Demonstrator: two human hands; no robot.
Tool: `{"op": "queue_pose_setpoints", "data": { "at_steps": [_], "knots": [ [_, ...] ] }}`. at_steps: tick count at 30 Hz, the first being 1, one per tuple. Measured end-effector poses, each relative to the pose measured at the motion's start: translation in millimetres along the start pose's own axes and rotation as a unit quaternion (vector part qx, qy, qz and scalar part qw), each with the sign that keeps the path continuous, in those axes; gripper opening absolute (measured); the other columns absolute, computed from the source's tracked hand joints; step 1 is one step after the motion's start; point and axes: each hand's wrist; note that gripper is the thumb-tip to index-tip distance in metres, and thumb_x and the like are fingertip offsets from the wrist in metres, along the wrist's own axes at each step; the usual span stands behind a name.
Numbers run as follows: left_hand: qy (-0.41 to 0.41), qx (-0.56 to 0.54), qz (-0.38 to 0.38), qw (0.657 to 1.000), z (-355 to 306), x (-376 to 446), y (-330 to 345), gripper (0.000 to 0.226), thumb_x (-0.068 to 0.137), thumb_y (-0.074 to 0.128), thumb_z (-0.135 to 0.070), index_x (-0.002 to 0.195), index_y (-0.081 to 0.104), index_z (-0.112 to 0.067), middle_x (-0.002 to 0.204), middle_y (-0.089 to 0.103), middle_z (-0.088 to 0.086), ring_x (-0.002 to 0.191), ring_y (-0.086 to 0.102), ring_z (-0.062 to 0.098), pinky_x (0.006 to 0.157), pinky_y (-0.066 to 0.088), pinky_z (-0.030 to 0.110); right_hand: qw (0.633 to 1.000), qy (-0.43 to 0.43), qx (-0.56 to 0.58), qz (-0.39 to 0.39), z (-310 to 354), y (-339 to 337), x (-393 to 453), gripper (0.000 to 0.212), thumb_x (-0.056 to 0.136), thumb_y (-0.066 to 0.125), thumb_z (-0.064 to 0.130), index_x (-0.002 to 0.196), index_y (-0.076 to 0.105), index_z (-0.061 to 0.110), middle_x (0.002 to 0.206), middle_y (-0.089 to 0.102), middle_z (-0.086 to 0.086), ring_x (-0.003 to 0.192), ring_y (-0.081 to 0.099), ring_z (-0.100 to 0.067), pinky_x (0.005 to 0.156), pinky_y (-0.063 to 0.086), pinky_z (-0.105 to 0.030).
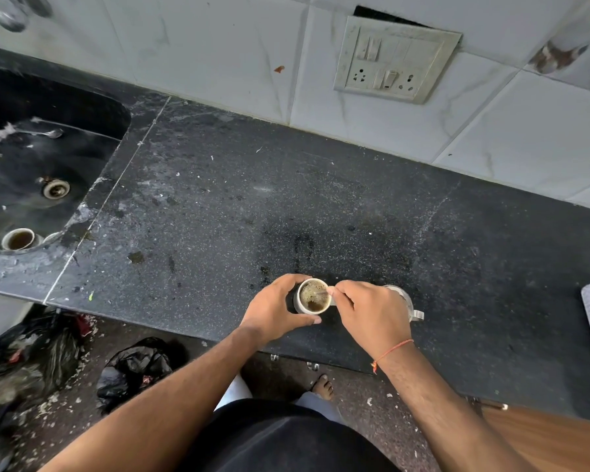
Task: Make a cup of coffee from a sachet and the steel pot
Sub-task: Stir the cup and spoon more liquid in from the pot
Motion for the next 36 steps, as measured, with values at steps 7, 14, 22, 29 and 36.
{"op": "queue_pose_setpoints", "data": {
  "at_steps": [7, 14, 22, 29, 36],
  "knots": [
    [-0.003, -0.001, 0.001, 1.000, 0, 0, 0, 0.082, 0.067, 0.100, -0.057, 0.137, 0.062, -0.041, 0.127, 0.066, -0.026, 0.117, 0.063, -0.005, 0.100, 0.053, 0.025, 0.999, -0.010, -0.043, 0.025, -13, -7, -6, 0.034, 0.098, 0.070, 0.035, 0.067, 0.066, 0.021, 0.056, 0.064, 0.002, 0.047, 0.060, -0.028, 0.044, 0.048, -0.037],
    [-0.001, 0.003, -0.001, 1.000, -1, 0, -1, 0.081, 0.067, 0.100, -0.056, 0.136, 0.063, -0.039, 0.126, 0.067, -0.025, 0.116, 0.063, -0.004, 0.098, 0.052, 0.022, 1.000, 0.004, -0.017, 0.013, 0, -6, 0, 0.031, 0.096, 0.075, 0.037, 0.070, 0.069, 0.021, 0.059, 0.066, 0.003, 0.050, 0.063, -0.026, 0.042, 0.045, -0.035],
    [-0.001, 0.005, -0.001, 1.000, -2, 0, -1, 0.081, 0.067, 0.099, -0.058, 0.137, 0.062, -0.040, 0.127, 0.066, -0.025, 0.116, 0.063, -0.005, 0.098, 0.052, 0.022, 0.996, -0.020, -0.076, 0.033, -7, -12, 1, 0.035, 0.096, 0.072, 0.034, 0.064, 0.063, 0.021, 0.055, 0.063, 0.002, 0.047, 0.063, -0.028, 0.040, 0.041, -0.032],
    [0.003, 0.006, -0.003, 1.000, -2, -1, -1, 0.079, 0.067, 0.099, -0.059, 0.134, 0.062, -0.041, 0.125, 0.066, -0.027, 0.116, 0.063, -0.006, 0.098, 0.052, 0.022, 0.998, -0.033, -0.040, 0.019, 2, -7, 6, 0.040, 0.099, 0.054, 0.044, 0.069, 0.068, 0.022, 0.059, 0.066, 0.003, 0.050, 0.063, -0.025, 0.041, 0.037, -0.031],
    [0.003, 0.003, -0.003, 1.000, -3, 0, -2, 0.080, 0.067, 0.100, -0.055, 0.135, 0.062, -0.041, 0.126, 0.067, -0.026, 0.117, 0.062, -0.006, 0.099, 0.051, 0.021, 0.994, -0.034, -0.088, 0.050, -3, -11, 14, 0.033, 0.092, 0.080, 0.031, 0.064, 0.064, 0.020, 0.055, 0.063, 0.001, 0.046, 0.064, -0.031, 0.042, 0.039, -0.030]
  ]
}}
Point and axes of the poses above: each hand's wrist, its own x-axis towards the middle knuckle, its own y-axis out of the palm, z = x × y
